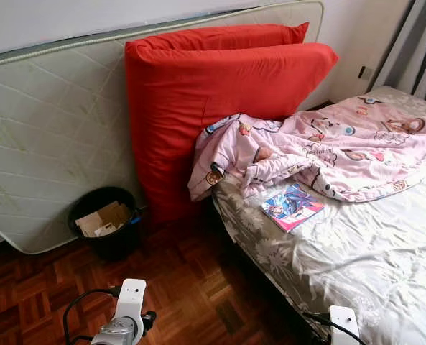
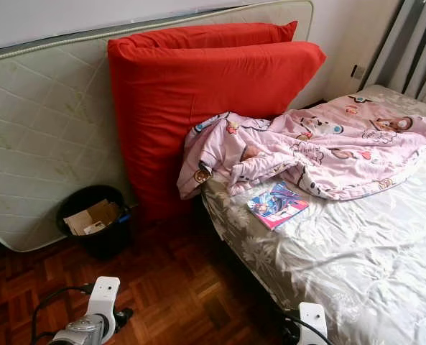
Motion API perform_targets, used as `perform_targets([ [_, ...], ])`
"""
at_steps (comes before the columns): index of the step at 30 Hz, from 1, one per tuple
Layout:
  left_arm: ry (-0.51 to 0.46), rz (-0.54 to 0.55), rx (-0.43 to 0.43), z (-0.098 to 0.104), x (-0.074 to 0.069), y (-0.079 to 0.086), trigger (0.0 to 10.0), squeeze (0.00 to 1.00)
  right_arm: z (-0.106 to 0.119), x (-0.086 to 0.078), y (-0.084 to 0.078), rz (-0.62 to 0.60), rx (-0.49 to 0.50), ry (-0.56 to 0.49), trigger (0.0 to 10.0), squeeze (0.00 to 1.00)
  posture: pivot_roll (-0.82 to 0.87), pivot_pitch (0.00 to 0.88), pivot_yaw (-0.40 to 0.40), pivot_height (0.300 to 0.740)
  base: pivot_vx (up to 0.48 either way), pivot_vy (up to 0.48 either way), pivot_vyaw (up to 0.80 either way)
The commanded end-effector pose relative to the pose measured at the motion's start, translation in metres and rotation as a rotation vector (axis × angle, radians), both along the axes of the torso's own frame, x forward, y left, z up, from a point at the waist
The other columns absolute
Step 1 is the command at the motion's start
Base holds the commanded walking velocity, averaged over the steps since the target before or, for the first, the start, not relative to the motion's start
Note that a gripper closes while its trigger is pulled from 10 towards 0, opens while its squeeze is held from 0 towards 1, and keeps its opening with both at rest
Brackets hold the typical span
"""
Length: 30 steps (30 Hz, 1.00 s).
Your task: Clean up the room
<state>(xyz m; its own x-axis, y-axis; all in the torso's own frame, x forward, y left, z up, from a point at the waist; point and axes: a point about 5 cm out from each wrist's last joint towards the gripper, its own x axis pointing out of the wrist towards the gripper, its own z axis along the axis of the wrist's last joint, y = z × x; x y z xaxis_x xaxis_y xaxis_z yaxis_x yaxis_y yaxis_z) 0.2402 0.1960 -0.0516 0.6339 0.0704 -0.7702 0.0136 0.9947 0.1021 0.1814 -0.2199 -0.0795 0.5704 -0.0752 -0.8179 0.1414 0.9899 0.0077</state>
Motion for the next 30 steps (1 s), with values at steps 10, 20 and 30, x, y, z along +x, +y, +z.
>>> perform_targets([
  [10,0.019,0.017,-0.018,-0.0035,-0.0051,0.0004,10.0,0.0,0.0009,0.0016,0.0008,0.039,0.017,-0.003,10.0,0.0,0.03,0.0,-0.021,0.74,0.0,0.0,0.0],
  [20,0.019,0.018,-0.029,-0.0041,-0.006,-0.0002,10.0,0.0,0.0011,0.002,0.0037,0.087,0.048,-0.007,10.0,0.0,0.03,0.0,-0.022,0.74,0.0,0.0,0.0],
  [30,0.021,0.016,-0.029,-0.0045,-0.0067,0.0002,10.0,0.0,0.0008,0.0014,0.0042,0.096,0.054,-0.006,10.0,0.0,0.03,0.0,-0.02,0.74,0.0,0.0,0.0],
])
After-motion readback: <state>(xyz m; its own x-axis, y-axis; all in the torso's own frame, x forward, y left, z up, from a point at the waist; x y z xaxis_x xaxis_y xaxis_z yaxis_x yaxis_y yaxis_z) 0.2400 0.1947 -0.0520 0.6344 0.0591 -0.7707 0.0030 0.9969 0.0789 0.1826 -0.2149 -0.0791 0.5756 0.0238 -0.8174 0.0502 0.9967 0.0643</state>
